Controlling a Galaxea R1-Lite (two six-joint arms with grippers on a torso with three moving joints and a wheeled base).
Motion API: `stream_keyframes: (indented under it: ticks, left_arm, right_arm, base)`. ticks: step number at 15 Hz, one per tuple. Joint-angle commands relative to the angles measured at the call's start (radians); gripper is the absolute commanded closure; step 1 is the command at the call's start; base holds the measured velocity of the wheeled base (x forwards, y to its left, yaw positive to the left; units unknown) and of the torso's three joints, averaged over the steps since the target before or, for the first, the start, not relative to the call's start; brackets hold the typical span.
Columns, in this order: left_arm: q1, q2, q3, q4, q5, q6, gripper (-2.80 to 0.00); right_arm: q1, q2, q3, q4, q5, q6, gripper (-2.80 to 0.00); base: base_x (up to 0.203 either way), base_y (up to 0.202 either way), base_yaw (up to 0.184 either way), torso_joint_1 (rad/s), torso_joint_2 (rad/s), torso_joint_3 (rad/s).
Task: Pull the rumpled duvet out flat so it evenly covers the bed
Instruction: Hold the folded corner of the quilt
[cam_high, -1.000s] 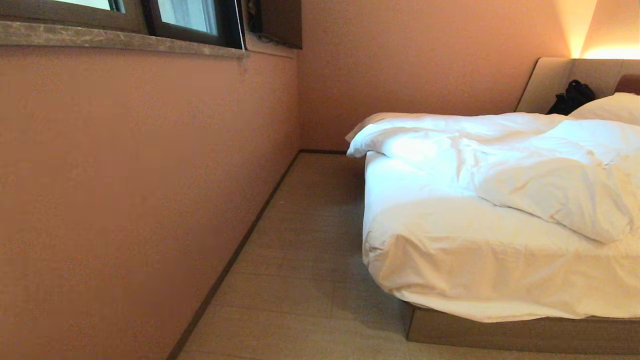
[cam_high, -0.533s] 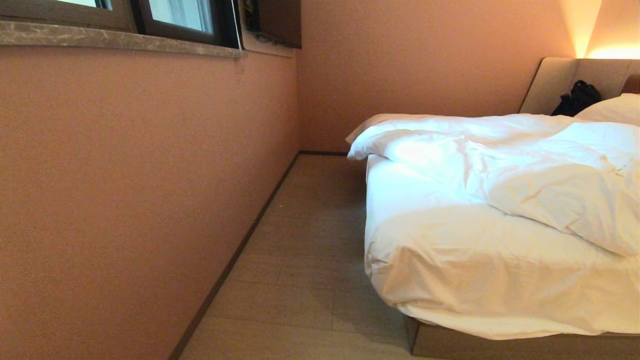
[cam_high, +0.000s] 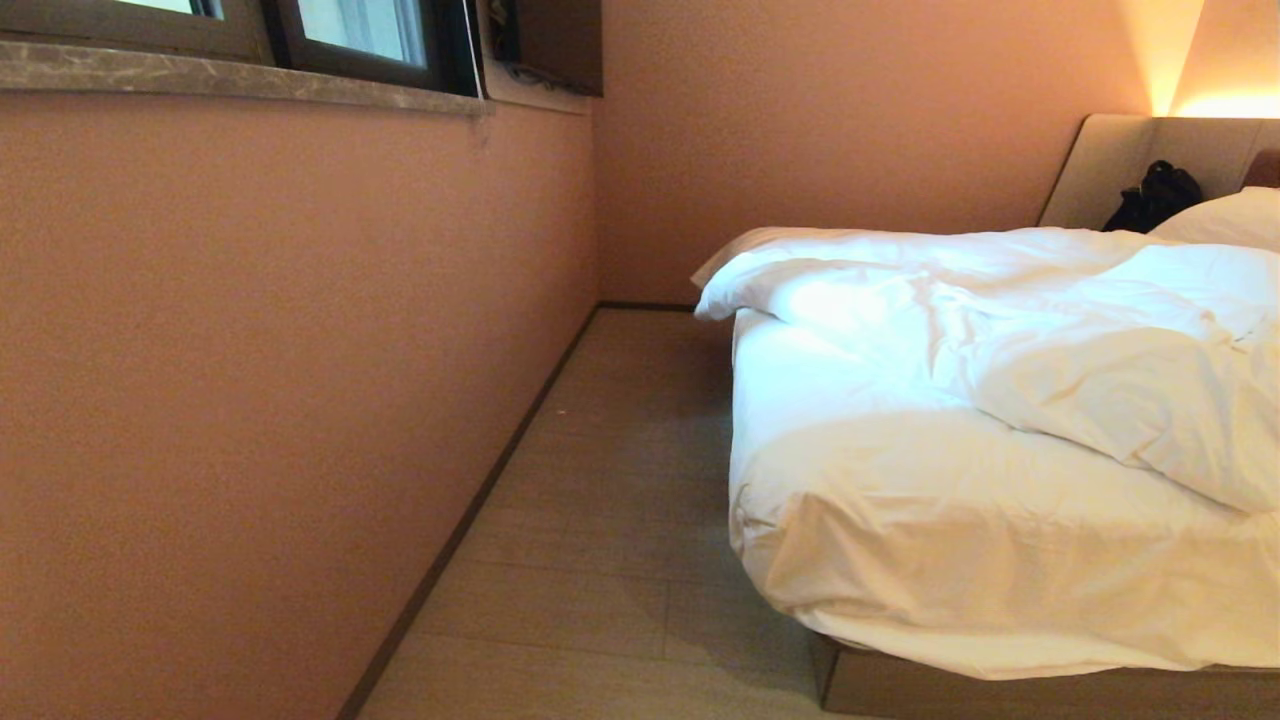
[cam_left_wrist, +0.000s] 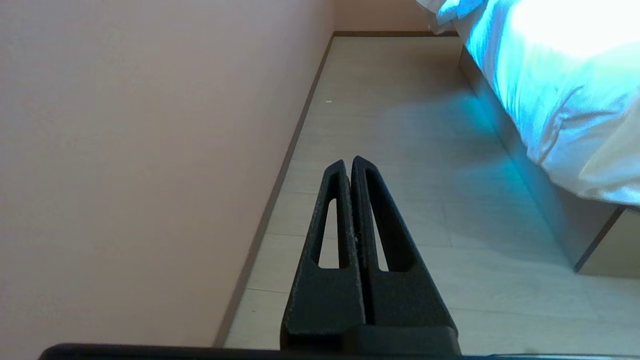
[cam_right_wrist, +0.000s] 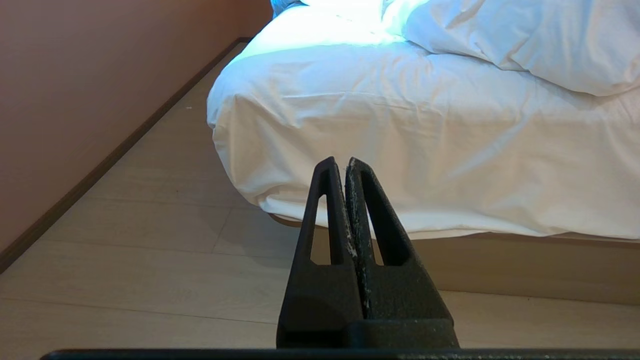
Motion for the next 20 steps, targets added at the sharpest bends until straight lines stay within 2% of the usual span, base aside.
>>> stream_keyframes:
  ticks: [1,6,17,20]
  left_arm:
    - [0.0,0.0,0.0,-0.001,0.002,-0.007,0.0]
    - [0.0,0.0,0.0,-0.001,0.002,-0.007,0.0]
    - [0.0,0.0,0.0,-0.001,0.002,-0.006,0.0]
    - [0.0,0.0,0.0,-0.001,0.002,-0.006,0.0]
  right_arm:
    - [0.0,0.0,0.0,-0.001,0.0,-0.001,0.0]
    - [0.0,0.0,0.0,0.002,0.004,-0.014,0.0]
    - [0.0,0.0,0.0,0.001,0.005,-0.009,0.0]
    - [0.0,0.0,0.0,0.001,0.004,-0.004,0.0]
  base:
    - [0.0,0.0,0.0,0.0,0.0,0.0]
    - [0.013,0.0,0.001,0.0,0.0,0.001]
    - [0.192,0.0,0.0,0.002,0.0,0.002]
    - [0.042,0.0,0.002,0.001,0.0,-0.001]
